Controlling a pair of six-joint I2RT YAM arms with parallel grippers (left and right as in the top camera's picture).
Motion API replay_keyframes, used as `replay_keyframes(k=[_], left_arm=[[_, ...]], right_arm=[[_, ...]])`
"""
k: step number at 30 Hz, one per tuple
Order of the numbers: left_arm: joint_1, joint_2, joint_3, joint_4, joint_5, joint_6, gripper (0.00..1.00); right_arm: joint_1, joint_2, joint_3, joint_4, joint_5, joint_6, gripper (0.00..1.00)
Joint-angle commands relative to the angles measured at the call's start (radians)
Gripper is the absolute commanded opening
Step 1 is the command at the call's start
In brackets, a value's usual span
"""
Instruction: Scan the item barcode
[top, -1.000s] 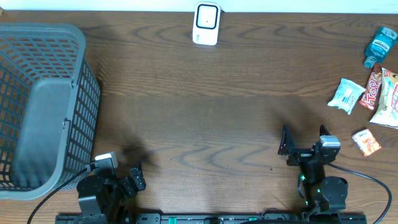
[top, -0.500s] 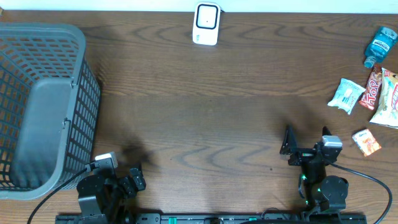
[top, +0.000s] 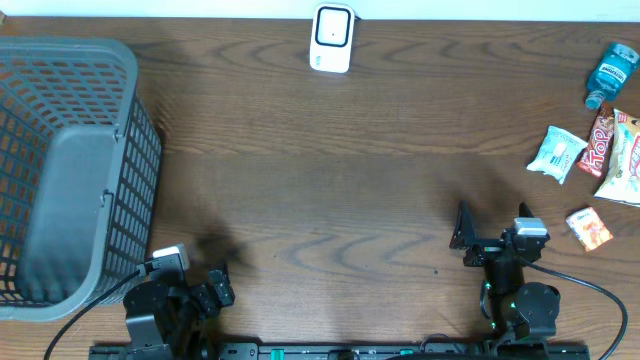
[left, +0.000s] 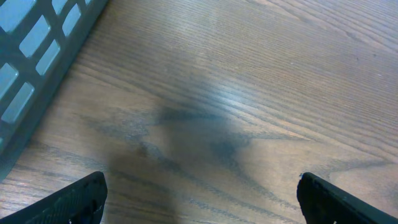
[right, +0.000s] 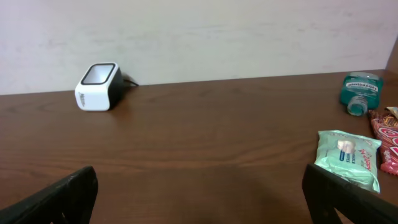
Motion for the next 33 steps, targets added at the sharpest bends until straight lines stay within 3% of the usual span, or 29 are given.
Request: replay_keyframes(k=[1, 19, 29, 33], left_arm=[[0.001, -0.004, -0.009, -0.031, 0.003, -0.003, 0.98], [0.000, -0.006, -0.010, -0.013, 0.017, -0.006, 0.98], [-0.007, -0.014, -0.161, 0.637, 0.073, -0.011, 0.98], [-0.026, -0.014, -0.259, 0.821, 0.054, -0.010, 0.98]], right_arm=[[-0.003, -0.005, -0.002, -0.003, -0.006, -0.013, 0.99], [-0.003, -0.005, -0.002, -0.003, -0.006, -0.013, 0.99], [-0.003, -0.005, -0.002, -0.003, -0.006, -0.013, 0.99], [-0.003, -0.005, -0.002, -0.003, -0.006, -0.013, 0.99]])
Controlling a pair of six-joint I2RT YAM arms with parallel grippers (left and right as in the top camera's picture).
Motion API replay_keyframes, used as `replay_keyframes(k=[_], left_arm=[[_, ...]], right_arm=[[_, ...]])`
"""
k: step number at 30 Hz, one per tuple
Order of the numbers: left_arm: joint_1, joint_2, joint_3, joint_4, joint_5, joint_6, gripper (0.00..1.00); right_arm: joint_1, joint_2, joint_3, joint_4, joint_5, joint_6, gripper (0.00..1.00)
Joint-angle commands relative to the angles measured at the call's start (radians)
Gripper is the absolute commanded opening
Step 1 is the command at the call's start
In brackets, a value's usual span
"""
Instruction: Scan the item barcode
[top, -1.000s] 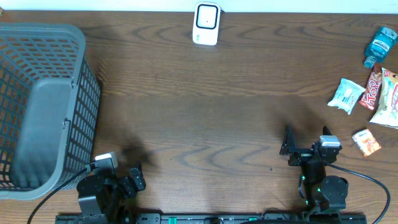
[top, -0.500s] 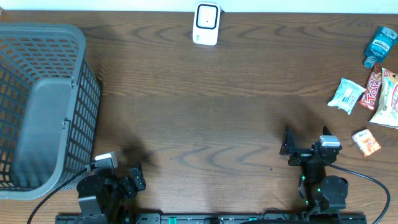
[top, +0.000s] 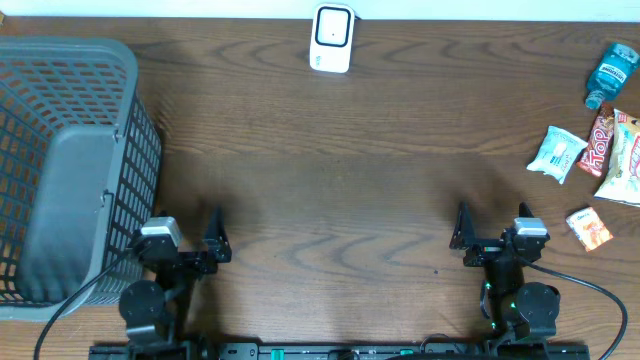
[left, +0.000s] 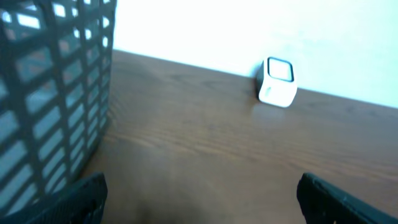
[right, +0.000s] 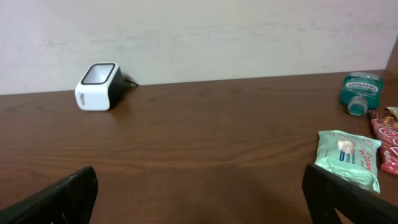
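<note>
A white barcode scanner (top: 332, 38) stands at the table's far edge, also seen small in the left wrist view (left: 277, 90) and the right wrist view (right: 98, 86). Items lie at the far right: a pale green wipes packet (top: 557, 153) (right: 348, 158), a teal mouthwash bottle (top: 610, 72) (right: 359, 92), a red snack packet (top: 599, 143), a yellow bag (top: 625, 160) and a small orange packet (top: 589, 228). My left gripper (top: 186, 246) (left: 199, 205) is open and empty near the front left. My right gripper (top: 490, 238) (right: 199, 199) is open and empty at the front right.
A large grey mesh basket (top: 60, 170) fills the left side, its wall (left: 50, 93) close beside my left gripper. The brown wooden table (top: 330, 180) ends at a white wall behind the scanner.
My left gripper has lifted from pointing down at the table to facing level towards the scanner, and sits a little farther from the front edge. The right arm has not moved.
</note>
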Motion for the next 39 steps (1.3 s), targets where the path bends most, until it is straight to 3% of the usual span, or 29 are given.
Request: replay_keyframes(k=[1, 4, 12, 39], left_arm=[[-0.021, -0.007, -0.069, 0.082, -0.017, -0.008, 0.98], [-0.040, -0.008, -0.100, 0.121, -0.072, -0.007, 0.98], [-0.071, -0.008, -0.100, 0.117, -0.085, 0.137, 0.98], [-0.071, -0.007, -0.100, 0.120, -0.076, 0.132, 0.98]], right_arm=[[-0.003, -0.005, -0.002, -0.003, -0.006, -0.013, 0.99], [-0.003, -0.005, -0.002, -0.003, -0.005, -0.013, 0.99], [-0.003, -0.005, -0.002, -0.003, -0.006, -0.013, 0.99], [-0.003, -0.005, -0.002, -0.003, -0.006, -0.013, 0.99]])
